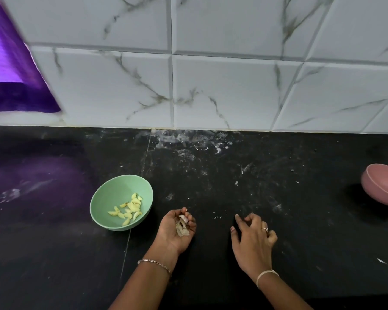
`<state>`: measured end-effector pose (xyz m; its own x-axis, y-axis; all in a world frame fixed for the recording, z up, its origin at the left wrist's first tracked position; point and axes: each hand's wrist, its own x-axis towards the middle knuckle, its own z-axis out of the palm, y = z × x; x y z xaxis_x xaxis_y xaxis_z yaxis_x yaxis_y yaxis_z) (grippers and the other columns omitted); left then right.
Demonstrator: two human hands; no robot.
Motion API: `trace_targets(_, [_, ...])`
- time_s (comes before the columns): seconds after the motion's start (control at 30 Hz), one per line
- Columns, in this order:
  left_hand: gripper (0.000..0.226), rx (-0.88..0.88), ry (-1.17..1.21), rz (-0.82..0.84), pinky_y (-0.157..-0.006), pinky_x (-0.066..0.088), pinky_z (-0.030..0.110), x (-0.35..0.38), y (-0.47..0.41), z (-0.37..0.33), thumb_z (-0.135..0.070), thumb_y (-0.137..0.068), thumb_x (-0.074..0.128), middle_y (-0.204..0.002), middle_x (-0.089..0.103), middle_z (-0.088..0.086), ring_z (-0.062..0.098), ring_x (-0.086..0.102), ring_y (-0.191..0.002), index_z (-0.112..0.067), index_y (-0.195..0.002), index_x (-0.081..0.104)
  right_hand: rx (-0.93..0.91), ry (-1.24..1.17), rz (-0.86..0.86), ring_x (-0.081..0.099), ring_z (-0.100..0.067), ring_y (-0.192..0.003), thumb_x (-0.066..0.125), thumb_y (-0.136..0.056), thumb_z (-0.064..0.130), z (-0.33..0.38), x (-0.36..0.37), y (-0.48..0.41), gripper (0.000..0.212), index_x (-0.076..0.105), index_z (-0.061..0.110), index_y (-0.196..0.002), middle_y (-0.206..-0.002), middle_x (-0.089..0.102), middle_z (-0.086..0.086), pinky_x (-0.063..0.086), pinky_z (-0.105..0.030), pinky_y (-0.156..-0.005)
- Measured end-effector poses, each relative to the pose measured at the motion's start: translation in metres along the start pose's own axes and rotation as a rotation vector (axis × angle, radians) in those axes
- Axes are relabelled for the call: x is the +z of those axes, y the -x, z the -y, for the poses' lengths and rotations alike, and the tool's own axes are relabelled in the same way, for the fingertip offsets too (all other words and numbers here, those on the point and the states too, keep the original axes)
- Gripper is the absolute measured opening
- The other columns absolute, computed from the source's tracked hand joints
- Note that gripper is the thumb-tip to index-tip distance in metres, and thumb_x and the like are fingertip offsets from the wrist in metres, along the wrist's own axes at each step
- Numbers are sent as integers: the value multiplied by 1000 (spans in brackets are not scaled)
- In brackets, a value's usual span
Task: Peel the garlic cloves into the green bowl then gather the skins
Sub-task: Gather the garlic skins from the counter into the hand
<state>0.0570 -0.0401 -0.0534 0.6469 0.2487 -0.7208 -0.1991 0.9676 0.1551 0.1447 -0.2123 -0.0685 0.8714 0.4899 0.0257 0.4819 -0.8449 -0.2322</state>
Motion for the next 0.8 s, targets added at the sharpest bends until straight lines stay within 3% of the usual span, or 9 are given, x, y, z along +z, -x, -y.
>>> trace_targets(0.2, [24, 6, 2, -21, -45, 36, 18, -1, 2, 2, -13, -92, 38, -60, 49, 1, 10, 45, -55, -12, -73, 53, -154, 55, -49, 51, -13, -105, 56, -90, 46, 15, 20, 5, 40, 61, 35, -128, -115, 48, 6, 37, -43, -92])
trace_targets(0.4, [24, 10, 12, -21, -40, 37, 18, 0, 3, 3, -13, -91, 38, -61, 48, 1, 10, 45, -54, -11, -73, 53, -209, 31, -60, 47, -14, -112, 49, -94, 48, 12, 20, -2, 40, 54, 41, -133, -120, 46, 5, 31, -41, -95])
trace_targets(0.57, [24, 9, -1, -10, -41, 36, 18, 1, 1, 6, -13, -91, 38, -58, 49, 1, 10, 45, -51, -11, -72, 53, -289, 105, -65, 53, -12, -100, 62, -85, 48, 9, 18, -8, 36, 63, 43, -120, -111, 49, 7, 40, -40, -85])
trace_targets(0.8, [24, 13, -15, -20, -43, 36, 18, 4, 3, 7, -13, -92, 38, -58, 50, 1, 10, 45, -53, -11, -73, 53, -189, -72, 31, 32, -10, -125, 46, -97, 47, 9, 11, -22, 36, 50, 51, -133, -132, 35, 10, 18, -42, -106])
